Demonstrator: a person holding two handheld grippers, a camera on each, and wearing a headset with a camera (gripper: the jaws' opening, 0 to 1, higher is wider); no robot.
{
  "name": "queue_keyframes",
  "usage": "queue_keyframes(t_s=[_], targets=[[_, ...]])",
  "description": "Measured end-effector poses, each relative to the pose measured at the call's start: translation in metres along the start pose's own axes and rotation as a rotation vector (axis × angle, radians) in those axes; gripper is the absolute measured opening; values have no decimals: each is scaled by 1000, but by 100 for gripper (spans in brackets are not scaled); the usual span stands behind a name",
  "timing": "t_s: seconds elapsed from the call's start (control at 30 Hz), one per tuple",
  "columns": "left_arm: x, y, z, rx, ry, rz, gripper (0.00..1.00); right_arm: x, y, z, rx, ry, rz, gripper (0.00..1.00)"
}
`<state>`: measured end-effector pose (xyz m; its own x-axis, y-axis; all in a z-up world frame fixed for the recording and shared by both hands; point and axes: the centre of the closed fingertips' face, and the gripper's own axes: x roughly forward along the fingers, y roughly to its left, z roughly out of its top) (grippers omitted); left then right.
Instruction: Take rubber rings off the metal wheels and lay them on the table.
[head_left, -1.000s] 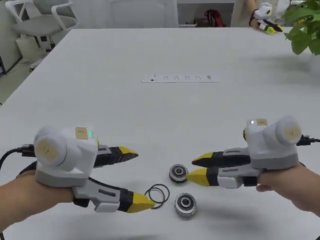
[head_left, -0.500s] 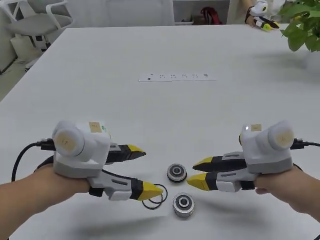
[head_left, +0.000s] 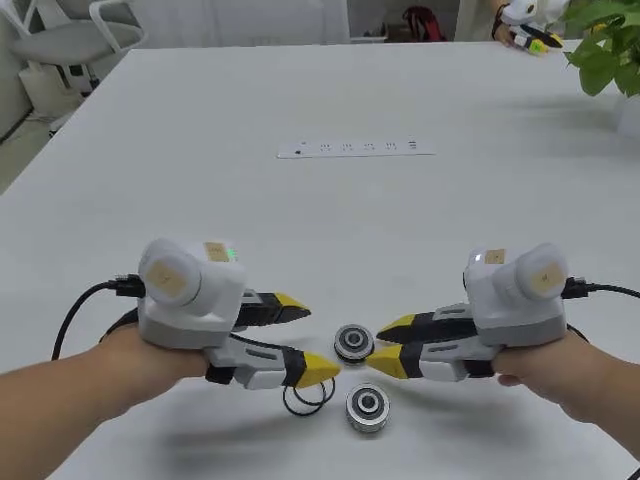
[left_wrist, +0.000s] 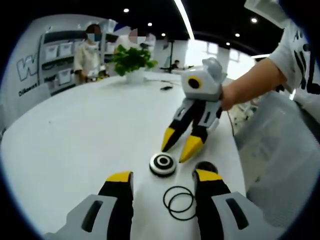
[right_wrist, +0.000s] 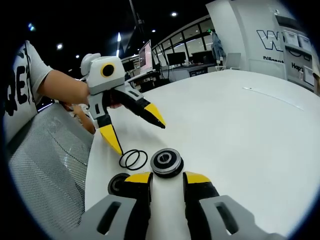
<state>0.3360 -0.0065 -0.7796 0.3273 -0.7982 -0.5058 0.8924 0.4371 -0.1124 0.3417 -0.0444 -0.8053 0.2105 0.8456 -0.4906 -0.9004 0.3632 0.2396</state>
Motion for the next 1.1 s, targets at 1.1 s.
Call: queue_keyframes(t_s=[1.1], targets=[[32,-3,4,31,19,19,20,1,-1,-3,-4,-10,-12,13]])
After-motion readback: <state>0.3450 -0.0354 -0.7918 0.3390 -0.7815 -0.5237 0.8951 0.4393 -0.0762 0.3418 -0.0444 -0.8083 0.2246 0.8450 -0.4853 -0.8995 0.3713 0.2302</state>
